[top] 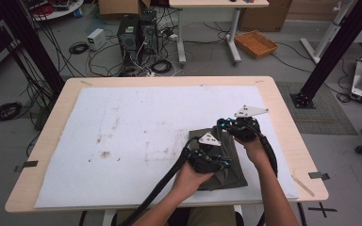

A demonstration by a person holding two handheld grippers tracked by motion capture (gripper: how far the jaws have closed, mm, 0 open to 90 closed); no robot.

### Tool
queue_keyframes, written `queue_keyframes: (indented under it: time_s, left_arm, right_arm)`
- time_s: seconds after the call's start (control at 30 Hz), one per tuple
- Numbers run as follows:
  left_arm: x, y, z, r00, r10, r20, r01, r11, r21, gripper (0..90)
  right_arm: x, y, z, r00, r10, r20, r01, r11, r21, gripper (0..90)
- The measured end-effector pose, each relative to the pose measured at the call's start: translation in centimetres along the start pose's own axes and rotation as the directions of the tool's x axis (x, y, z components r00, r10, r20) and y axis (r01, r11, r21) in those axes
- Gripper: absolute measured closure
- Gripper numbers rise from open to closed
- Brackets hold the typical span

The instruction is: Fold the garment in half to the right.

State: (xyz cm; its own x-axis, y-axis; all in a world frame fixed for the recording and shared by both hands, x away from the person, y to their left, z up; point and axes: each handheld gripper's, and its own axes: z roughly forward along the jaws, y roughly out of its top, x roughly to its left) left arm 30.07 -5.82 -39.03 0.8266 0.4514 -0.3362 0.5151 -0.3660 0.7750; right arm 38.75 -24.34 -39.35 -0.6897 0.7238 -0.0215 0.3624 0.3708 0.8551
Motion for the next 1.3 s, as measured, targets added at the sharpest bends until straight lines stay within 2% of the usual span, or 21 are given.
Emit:
queue_keyframes:
  time_s: [0.07,0.27,0.4,0.5,0.57,0.73,0.77,0.8,0.87,0.9,0.93,1.0,1.07,1.13,1.23,1.27,1.3]
  left_arm:
    - [-0.2,0.3,0.7,0.9998,0.018,-0.003,-0.018,0.9997,0.019,84.8]
    - [-0.8,0.7,2.4,0.9994,0.034,-0.002,-0.034,0.9985,0.042,84.8]
    - [-0.6,0.6,3.2,0.9994,0.035,-0.005,-0.035,0.9977,0.058,84.7]
    - [-0.4,0.6,3.5,0.9997,0.023,-0.003,-0.023,0.9988,0.043,84.1]
    - [-0.2,0.6,3.6,0.9995,0.030,0.011,-0.030,0.9994,0.018,82.5]
    - [0.1,0.7,2.9,0.9993,0.039,-0.002,-0.039,0.9991,-0.018,61.0]
    - [0.9,0.6,1.7,0.9992,0.033,-0.020,-0.035,0.9979,-0.054,56.0]
    - [1.1,0.5,1.3,0.9988,0.038,-0.030,-0.040,0.9970,-0.067,53.4]
    - [1.9,0.0,0.0,0.9955,0.047,-0.083,-0.055,0.9934,-0.101,45.1]
    - [1.9,0.0,0.0,0.9955,0.047,-0.083,-0.055,0.9934,-0.101,41.3]
    - [3.0,-0.7,-1.5,0.9896,0.023,-0.142,-0.044,0.9889,-0.142,37.7]
    - [4.1,-1.5,-2.8,0.9828,0.002,-0.185,-0.035,0.9846,-0.171,31.6]
    - [5.1,-2.3,-3.9,0.9772,-0.007,-0.212,-0.033,0.9823,-0.184,30.1]
    - [6.1,-3.4,-5.0,0.9674,-0.018,-0.252,-0.031,0.9814,-0.189,27.4]
    - [7.5,-5.2,-6.7,0.9553,-0.041,-0.293,-0.019,0.9798,-0.199,26.3]
    - [7.5,-5.2,-6.7,0.9553,-0.041,-0.293,-0.019,0.9798,-0.199,26.3]
    - [8.2,-6.1,-7.7,0.9509,-0.060,-0.304,-0.008,0.9764,-0.216,26.3]
  right_arm:
    - [-0.4,-0.3,-0.3,0.9999,0.007,0.011,-0.007,1.000,0.004,88.7]
    - [-1.3,-1.6,-1.1,0.9989,0.022,0.041,-0.022,1.000,0.009,90.0]
    - [-1.7,-2.4,-1.4,0.9982,0.037,0.047,-0.038,0.999,0.022,89.9]
    - [-1.9,-2.8,-1.5,0.9979,0.027,0.059,-0.029,0.999,0.033,90.0]
    - [-2.0,-3.1,-1.7,0.9971,0.034,0.067,-0.036,0.999,0.028,90.0]
    - [-2.2,-3.4,-2.2,0.9945,0.051,0.092,-0.053,0.998,0.024,82.2]
    - [-2.4,-3.7,-2.8,0.9900,0.075,0.120,-0.078,0.997,0.018,70.1]
    - [-2.5,-3.8,-3.0,0.9882,0.092,0.122,-0.094,0.995,0.013,68.9]
    - [-2.6,-4.2,-3.5,0.9863,0.103,0.129,-0.104,0.995,0.002,65.2]
    - [-2.6,-4.2,-3.5,0.9863,0.103,0.129,-0.104,0.995,0.002,65.2]
    - [-2.5,-4.5,-4.1,0.9835,0.115,0.140,-0.115,0.993,-0.003,59.6]
    - [-2.3,-4.9,-4.6,0.9820,0.127,0.140,-0.127,0.992,-0.013,57.3]
    - [-2.0,-5.3,-5.1,0.9815,0.131,0.140,-0.130,0.991,-0.020,55.5]
    - [-1.5,-5.9,-5.5,0.9815,0.136,0.135,-0.134,0.991,-0.021,54.0]
    - [-0.4,-6.7,-5.9,0.9849,0.133,0.110,-0.135,0.991,0.007,53.8]
    - [-0.4,-6.7,-5.9,0.9849,0.133,0.110,-0.135,0.991,0.007,53.8]
    - [0.5,-7.1,-6.3,0.9886,0.120,0.091,-0.122,0.992,0.018,54.0]
